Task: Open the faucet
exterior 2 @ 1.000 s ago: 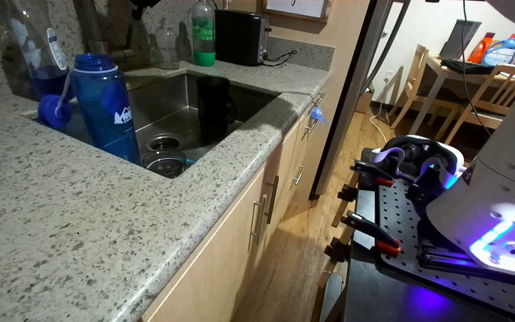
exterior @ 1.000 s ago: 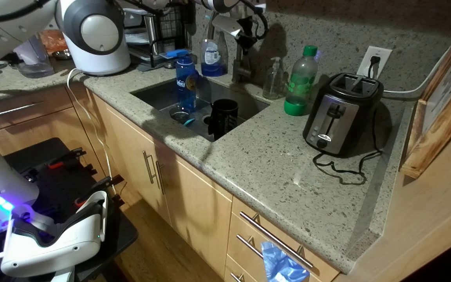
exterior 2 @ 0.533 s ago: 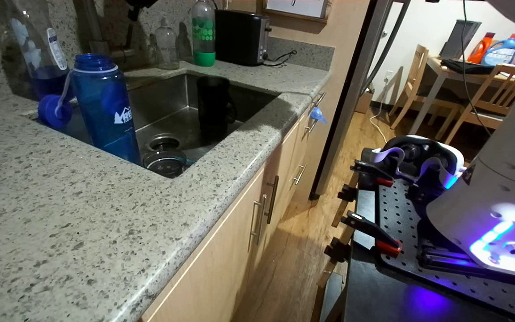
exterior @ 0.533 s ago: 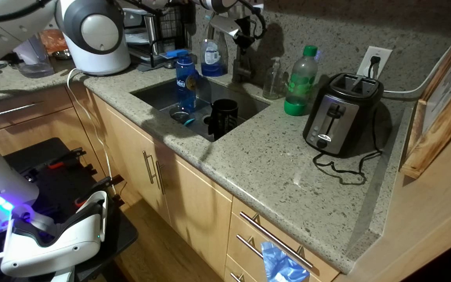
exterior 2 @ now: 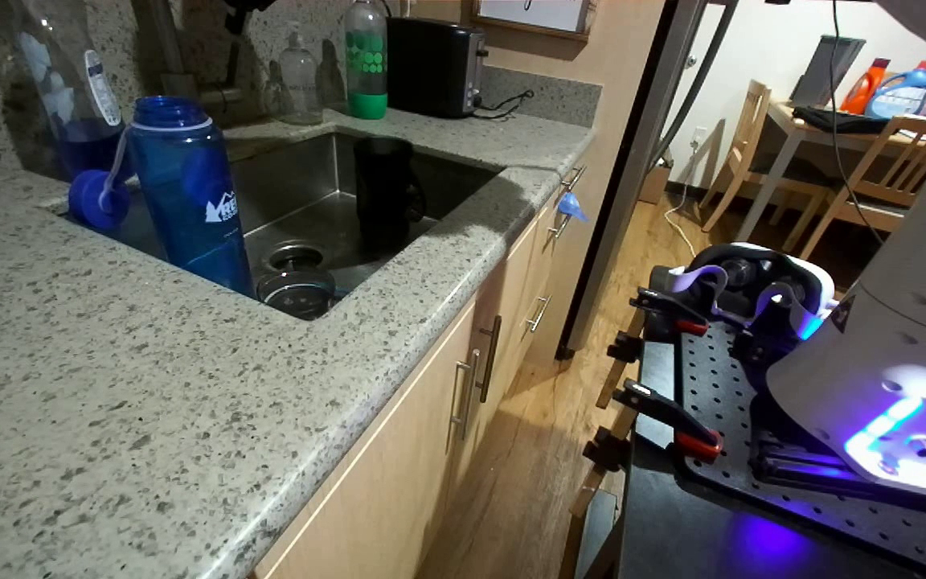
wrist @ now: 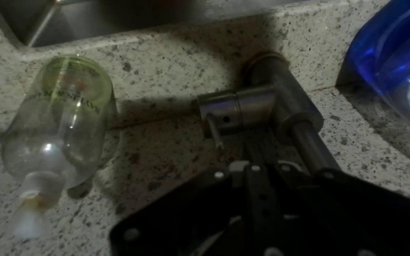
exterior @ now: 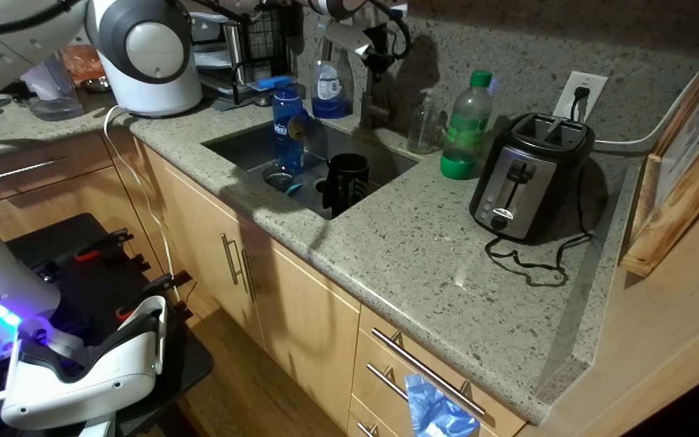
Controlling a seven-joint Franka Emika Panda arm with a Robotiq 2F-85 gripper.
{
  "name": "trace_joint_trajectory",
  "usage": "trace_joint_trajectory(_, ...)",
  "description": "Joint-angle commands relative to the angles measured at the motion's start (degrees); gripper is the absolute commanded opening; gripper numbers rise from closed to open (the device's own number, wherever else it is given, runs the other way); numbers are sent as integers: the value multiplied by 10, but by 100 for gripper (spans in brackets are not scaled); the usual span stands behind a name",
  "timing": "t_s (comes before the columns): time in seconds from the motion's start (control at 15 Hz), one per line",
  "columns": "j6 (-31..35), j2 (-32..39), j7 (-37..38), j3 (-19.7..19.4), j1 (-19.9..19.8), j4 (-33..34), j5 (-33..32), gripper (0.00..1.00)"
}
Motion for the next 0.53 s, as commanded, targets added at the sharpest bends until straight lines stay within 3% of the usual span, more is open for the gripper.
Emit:
trace_joint_trajectory(0.0, 8, -2, 2, -1, -3, -1, 0, 2)
trace_joint_trajectory(0.47, 7, 5, 3, -1, -4, 0, 0, 1)
